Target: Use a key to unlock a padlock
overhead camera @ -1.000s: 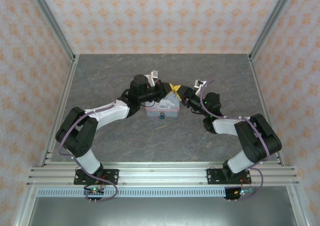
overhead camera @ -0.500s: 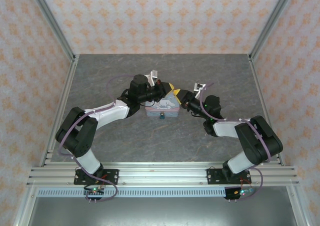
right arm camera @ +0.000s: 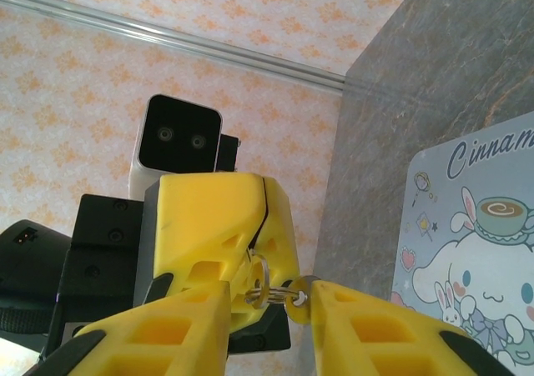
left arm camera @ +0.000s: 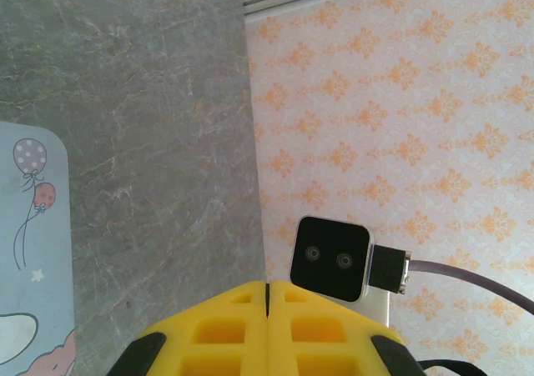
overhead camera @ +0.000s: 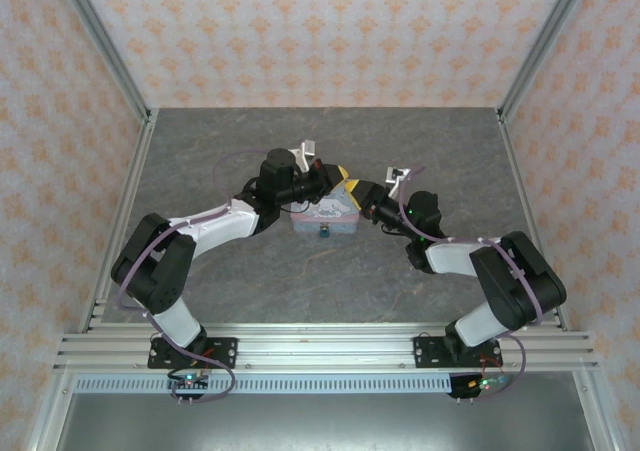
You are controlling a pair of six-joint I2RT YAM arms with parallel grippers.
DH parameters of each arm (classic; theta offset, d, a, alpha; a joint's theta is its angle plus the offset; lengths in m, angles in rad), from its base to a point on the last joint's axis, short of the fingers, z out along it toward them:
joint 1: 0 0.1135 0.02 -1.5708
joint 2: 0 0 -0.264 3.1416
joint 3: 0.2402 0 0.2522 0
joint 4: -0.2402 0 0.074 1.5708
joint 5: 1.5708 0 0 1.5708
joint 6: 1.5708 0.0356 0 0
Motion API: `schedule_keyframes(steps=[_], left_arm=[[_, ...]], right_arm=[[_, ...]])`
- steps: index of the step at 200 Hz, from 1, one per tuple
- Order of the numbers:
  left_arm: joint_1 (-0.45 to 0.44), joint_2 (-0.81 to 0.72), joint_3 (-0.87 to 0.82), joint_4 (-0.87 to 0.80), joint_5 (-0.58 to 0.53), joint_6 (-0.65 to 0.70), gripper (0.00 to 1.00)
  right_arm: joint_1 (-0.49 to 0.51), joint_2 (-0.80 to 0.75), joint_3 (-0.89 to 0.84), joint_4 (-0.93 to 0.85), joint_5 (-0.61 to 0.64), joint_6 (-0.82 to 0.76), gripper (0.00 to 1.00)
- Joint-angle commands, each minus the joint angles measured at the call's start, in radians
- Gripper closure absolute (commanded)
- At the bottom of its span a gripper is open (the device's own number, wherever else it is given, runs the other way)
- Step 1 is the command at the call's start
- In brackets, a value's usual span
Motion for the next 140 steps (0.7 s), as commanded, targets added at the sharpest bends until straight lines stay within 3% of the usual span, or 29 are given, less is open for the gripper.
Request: schedule_keyframes(steps=[1, 75, 140], left_arm=[[-0.006, -0.007, 0.020, 0.030, -0.010, -0.007, 1.00], [-0.007, -0.008, 0.015, 0.032, -0.009, -0.006, 1.00], [-0.005, 0.000, 0.019, 0.038, -0.009, -0.008, 1.00]], right_arm=[[0.003, 0.012, 0.041, 0.024, 0.016, -0.005, 0.67], [-0.023, 0.023, 0.055, 0.002, 0.036, -0.010, 0.65], [-0.024, 0.037, 0.058, 0.026, -0.007, -0.002, 0.69]])
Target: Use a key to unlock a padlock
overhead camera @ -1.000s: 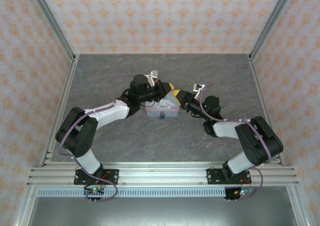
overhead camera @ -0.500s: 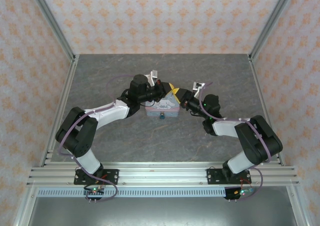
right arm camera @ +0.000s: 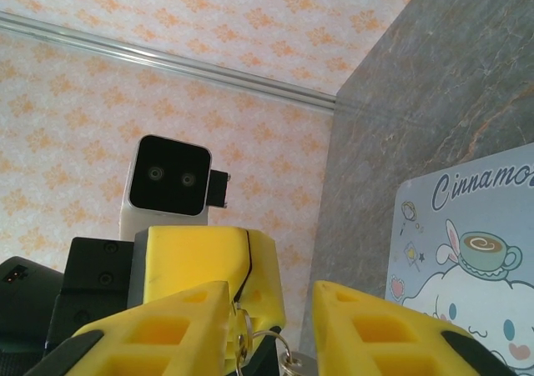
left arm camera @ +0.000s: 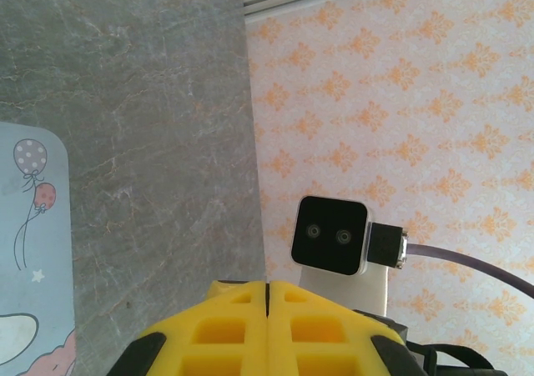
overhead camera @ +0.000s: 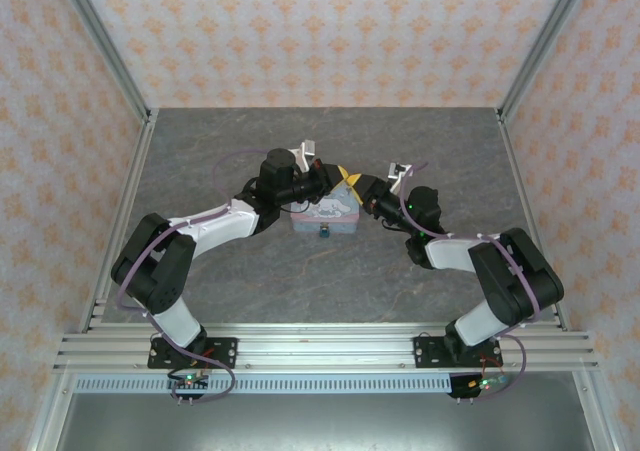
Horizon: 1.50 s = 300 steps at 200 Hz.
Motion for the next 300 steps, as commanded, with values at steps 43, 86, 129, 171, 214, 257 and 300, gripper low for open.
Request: schedule_keyframes(steps=[43, 86, 129, 171, 214, 257, 300], left_arm=[[-0.005, 0.002, 0.020, 0.039, -0.011, -0.009, 1.00], [-0.007, 0.004, 0.020, 0.039, -0.012, -0.009, 1.00], [-0.007, 0.004, 0.019, 0.042, -0.013, -0.011, 1.00], [-0.006, 0.003, 0.017, 0.040, -0.015, -0.009, 1.00], [-0.006, -0.001, 0.015, 0.041, -0.017, -0.009, 1.00], [-0.006, -0.020, -0.007, 0.042, -0.031, -0.007, 1.00], [-0.005, -0.039, -0.028, 0.050, -0.044, -0.006, 1.00]], right_arm=[[-0.001, 0.014, 0.022, 0.049, -0.042, -0.002, 0.73], [0.000, 0.013, 0.018, 0.064, -0.049, 0.005, 0.76], [0.010, 0.012, 0.023, 0.067, -0.062, 0.007, 0.76], [0.011, 0.011, 0.017, 0.066, -0.057, 0.004, 0.83], [0.010, 0.008, 0.010, 0.062, -0.046, -0.001, 1.00], [0.005, 0.004, -0.006, 0.059, -0.020, -0.001, 1.00], [0.001, 0.001, -0.019, 0.051, 0.003, -0.002, 1.00]])
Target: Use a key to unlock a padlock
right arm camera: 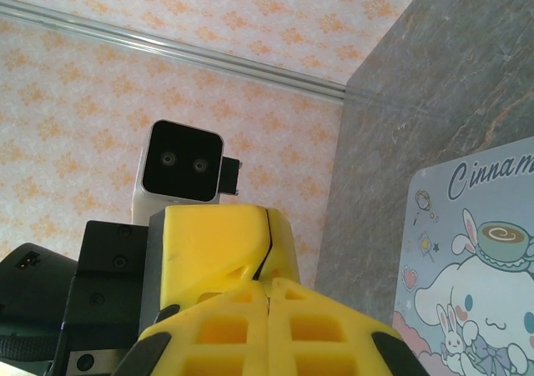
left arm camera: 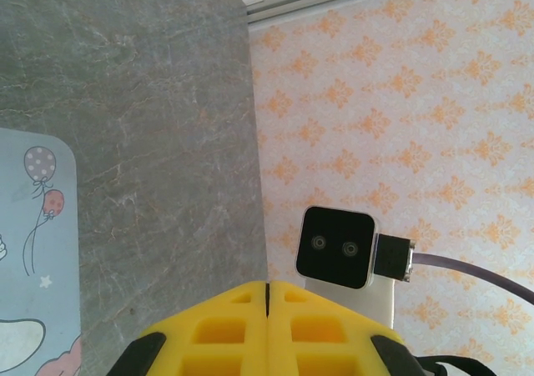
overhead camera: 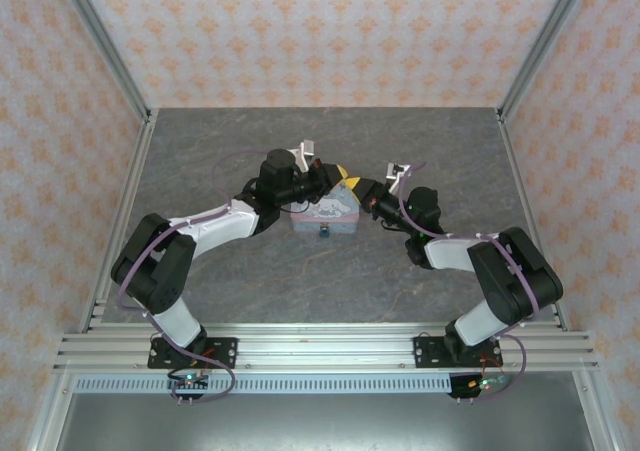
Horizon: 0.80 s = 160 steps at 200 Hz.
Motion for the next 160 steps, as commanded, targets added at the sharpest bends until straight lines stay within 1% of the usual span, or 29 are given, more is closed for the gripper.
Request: schedule_keyframes(steps=[1, 78, 100, 109, 123, 138, 146, 160], left_arm=[[-0.005, -0.039, -0.020, 0.043, -0.022, -0.007, 1.00], [-0.005, -0.047, -0.038, 0.058, -0.038, -0.015, 1.00], [-0.004, -0.058, -0.038, 0.014, -0.058, -0.008, 1.00], [0.001, -0.071, -0.041, -0.015, -0.075, -0.003, 0.87], [0.010, -0.109, -0.057, -0.064, -0.112, 0.006, 0.58], [0.020, -0.168, -0.081, -0.124, -0.153, 0.028, 0.36], [0.026, -0.201, -0.085, -0.182, -0.173, 0.046, 0.28], [0.027, -0.254, -0.090, -0.279, -0.197, 0.092, 0.20]], right_arm=[[-0.004, -0.004, -0.015, 0.027, 0.025, -0.013, 1.00], [-0.006, -0.006, -0.016, 0.022, 0.044, -0.010, 1.00], [-0.005, -0.010, -0.018, 0.026, 0.032, -0.012, 1.00], [-0.006, -0.015, -0.021, 0.024, 0.030, -0.012, 1.00], [-0.005, -0.028, -0.027, 0.011, 0.026, -0.014, 1.00], [-0.005, -0.052, -0.032, -0.025, 0.021, -0.024, 1.00], [-0.006, -0.068, -0.034, -0.053, 0.015, -0.034, 1.00], [-0.006, -0.097, -0.029, -0.125, 0.008, -0.058, 1.00]])
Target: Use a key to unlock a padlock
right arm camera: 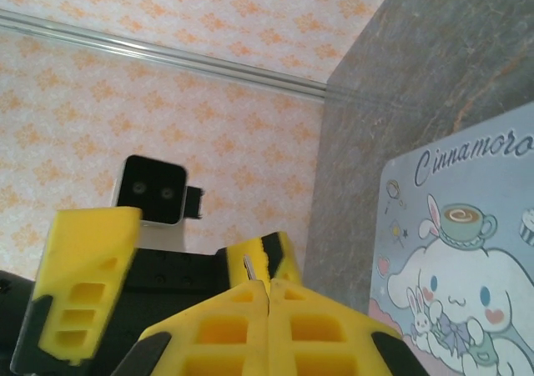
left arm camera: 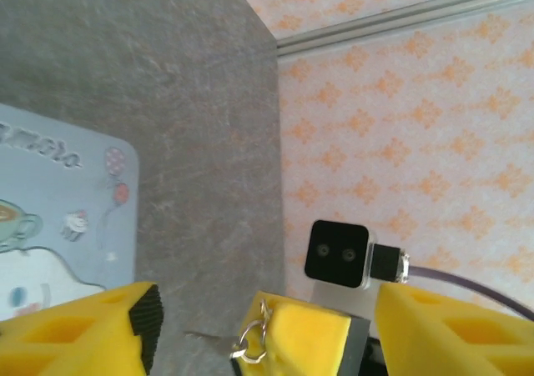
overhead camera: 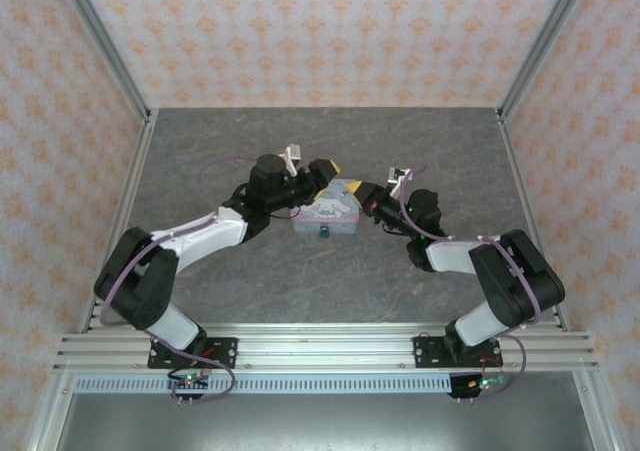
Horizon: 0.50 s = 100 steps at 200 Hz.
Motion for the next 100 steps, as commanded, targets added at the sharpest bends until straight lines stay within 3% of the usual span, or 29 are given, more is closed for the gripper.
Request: schedule_keyframes(steps=[1, 11, 21, 37, 72, 89, 100], left_arm=[[0.011, -0.109, -0.010, -0.172, -0.088, 0.085, 0.19], [0.012, -0.138, 0.004, -0.282, -0.108, 0.128, 0.15], [0.011, -0.163, 0.019, -0.376, -0.111, 0.178, 0.04], [0.005, -0.191, 0.058, -0.560, -0.137, 0.268, 0.00], [-0.039, -0.259, 0.060, -0.829, -0.330, 0.372, 0.00], [-0.042, -0.292, 0.001, -0.824, -0.324, 0.383, 0.01], [-0.042, -0.295, -0.042, -0.785, -0.275, 0.384, 0.07]], right_arm=[[-0.004, -0.069, -0.001, -0.074, -0.003, -0.052, 1.00], [-0.004, -0.089, 0.004, -0.126, -0.005, -0.063, 1.00], [-0.007, -0.107, 0.012, -0.181, -0.007, -0.069, 1.00], [-0.008, -0.140, 0.033, -0.286, 0.000, -0.086, 1.00], [-0.011, -0.188, 0.082, -0.480, 0.032, -0.129, 1.00], [-0.015, -0.182, 0.097, -0.526, 0.044, -0.130, 1.00], [-0.014, -0.166, 0.100, -0.524, 0.039, -0.121, 1.00]])
